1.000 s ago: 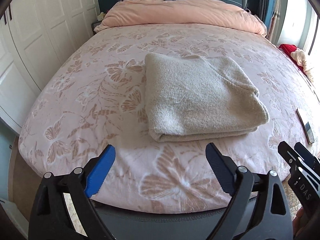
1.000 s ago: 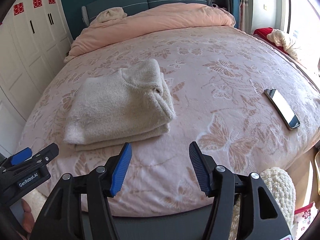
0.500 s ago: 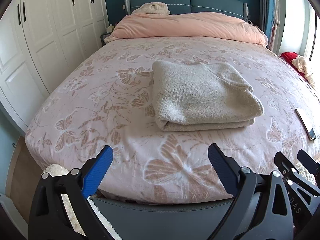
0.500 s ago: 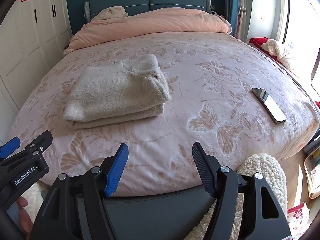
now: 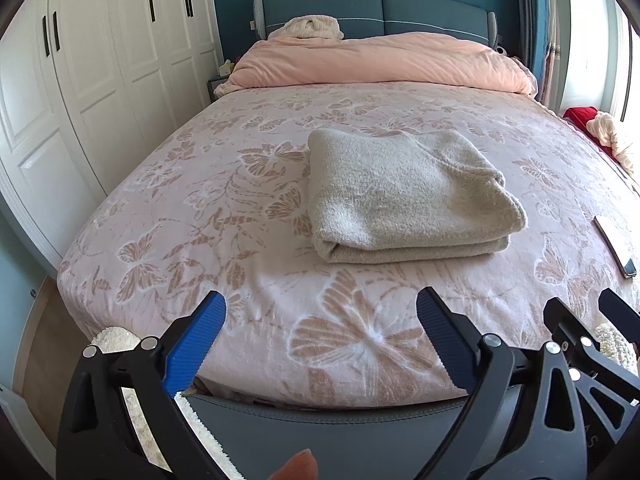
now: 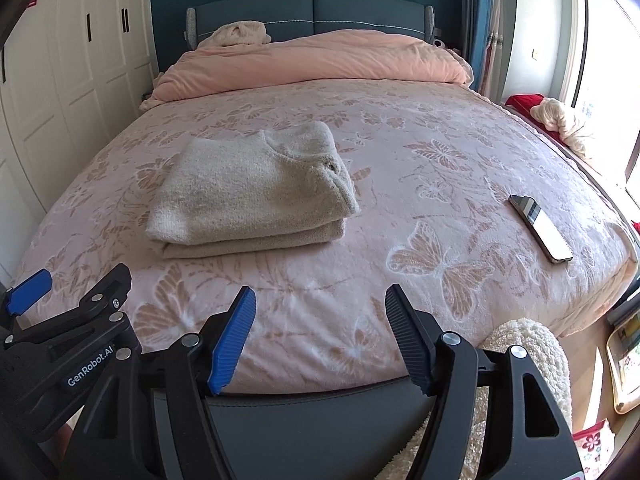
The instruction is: Fold small clothes
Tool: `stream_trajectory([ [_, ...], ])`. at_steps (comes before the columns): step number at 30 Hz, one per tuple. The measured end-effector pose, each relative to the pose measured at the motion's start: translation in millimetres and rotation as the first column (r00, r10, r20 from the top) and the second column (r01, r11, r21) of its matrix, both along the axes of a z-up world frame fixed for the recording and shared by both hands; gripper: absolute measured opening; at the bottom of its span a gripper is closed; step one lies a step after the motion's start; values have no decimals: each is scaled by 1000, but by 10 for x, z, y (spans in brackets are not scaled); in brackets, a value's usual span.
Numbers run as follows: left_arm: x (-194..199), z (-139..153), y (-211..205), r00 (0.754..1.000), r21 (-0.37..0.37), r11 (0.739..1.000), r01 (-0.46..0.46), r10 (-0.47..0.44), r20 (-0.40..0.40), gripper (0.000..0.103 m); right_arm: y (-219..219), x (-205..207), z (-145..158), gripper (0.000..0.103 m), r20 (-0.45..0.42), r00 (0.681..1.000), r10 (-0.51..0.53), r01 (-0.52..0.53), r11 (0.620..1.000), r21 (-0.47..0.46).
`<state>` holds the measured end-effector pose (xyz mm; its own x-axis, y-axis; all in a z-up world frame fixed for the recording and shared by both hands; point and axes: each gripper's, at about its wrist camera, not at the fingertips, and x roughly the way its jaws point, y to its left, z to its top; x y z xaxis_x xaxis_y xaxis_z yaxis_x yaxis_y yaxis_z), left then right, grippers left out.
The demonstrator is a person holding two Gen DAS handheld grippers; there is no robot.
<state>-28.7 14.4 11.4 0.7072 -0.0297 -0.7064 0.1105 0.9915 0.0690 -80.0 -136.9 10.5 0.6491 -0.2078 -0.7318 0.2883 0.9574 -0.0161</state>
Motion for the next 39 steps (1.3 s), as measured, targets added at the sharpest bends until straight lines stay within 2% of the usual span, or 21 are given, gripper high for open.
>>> stream_trajectory([
  [8,-5,42,-19,999,30,999,-21,20,37,94,46,6,21,66,10,1000,1,-1,1000,-26],
  [39,18,28,-10,999,29,999,-33,32,24,94,50,27,17,66,6,1000,2,-2,1000,-26],
])
